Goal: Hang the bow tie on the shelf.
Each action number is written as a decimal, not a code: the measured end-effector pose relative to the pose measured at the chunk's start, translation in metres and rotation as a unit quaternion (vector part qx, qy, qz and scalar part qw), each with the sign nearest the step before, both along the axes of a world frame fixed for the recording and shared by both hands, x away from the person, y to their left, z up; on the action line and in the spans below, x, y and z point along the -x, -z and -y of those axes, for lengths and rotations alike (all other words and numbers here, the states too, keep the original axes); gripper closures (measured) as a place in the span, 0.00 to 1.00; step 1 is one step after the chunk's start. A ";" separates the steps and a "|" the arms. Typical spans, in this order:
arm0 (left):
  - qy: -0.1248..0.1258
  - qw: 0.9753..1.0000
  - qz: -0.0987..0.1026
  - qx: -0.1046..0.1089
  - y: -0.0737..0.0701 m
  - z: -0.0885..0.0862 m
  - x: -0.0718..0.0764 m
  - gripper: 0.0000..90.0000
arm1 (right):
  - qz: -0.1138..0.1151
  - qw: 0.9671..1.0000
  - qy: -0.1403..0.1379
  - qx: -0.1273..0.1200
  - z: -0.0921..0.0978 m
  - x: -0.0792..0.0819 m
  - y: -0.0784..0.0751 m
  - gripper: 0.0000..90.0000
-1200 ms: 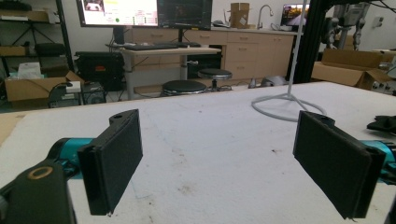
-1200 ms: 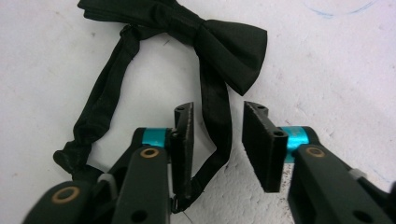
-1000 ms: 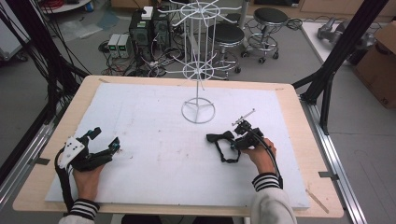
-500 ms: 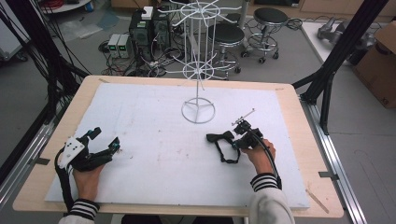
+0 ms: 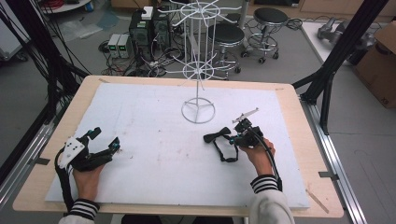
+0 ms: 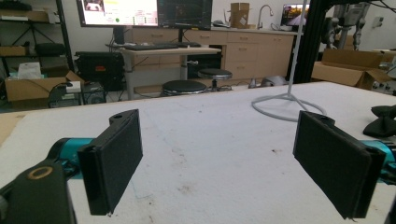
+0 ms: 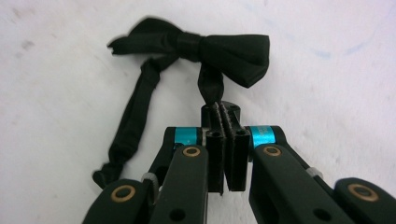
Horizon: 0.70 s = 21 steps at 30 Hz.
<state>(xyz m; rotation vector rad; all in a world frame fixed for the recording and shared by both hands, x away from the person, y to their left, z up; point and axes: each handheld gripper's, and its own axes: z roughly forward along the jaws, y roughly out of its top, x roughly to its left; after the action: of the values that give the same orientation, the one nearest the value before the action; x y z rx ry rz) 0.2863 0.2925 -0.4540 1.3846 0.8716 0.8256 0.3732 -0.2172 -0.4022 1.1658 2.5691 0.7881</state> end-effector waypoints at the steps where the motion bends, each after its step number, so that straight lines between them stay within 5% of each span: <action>1: 0.000 1.000 0.001 0.000 0.000 0.000 0.000 0.18 | 0.008 1.000 -0.003 -0.005 0.000 0.001 -0.001 0.99; 6: 0.000 1.000 0.000 -0.001 0.000 0.000 0.000 0.18 | 0.060 0.996 -0.020 -0.058 0.000 0.006 -0.007 0.99; 12: 0.001 1.000 0.001 -0.003 0.000 0.001 0.000 0.18 | 0.099 0.991 -0.025 -0.091 0.004 0.014 -0.008 0.99; 21: 0.001 1.000 0.001 -0.003 0.000 0.001 0.000 0.18 | 0.171 0.975 -0.044 -0.135 0.005 0.023 -0.023 0.99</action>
<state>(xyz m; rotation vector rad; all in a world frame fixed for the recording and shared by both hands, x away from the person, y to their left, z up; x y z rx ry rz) 0.2860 0.2919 -0.4540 1.3892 0.8673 0.8287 0.3502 -0.2223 -0.3790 0.8903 2.2899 1.2700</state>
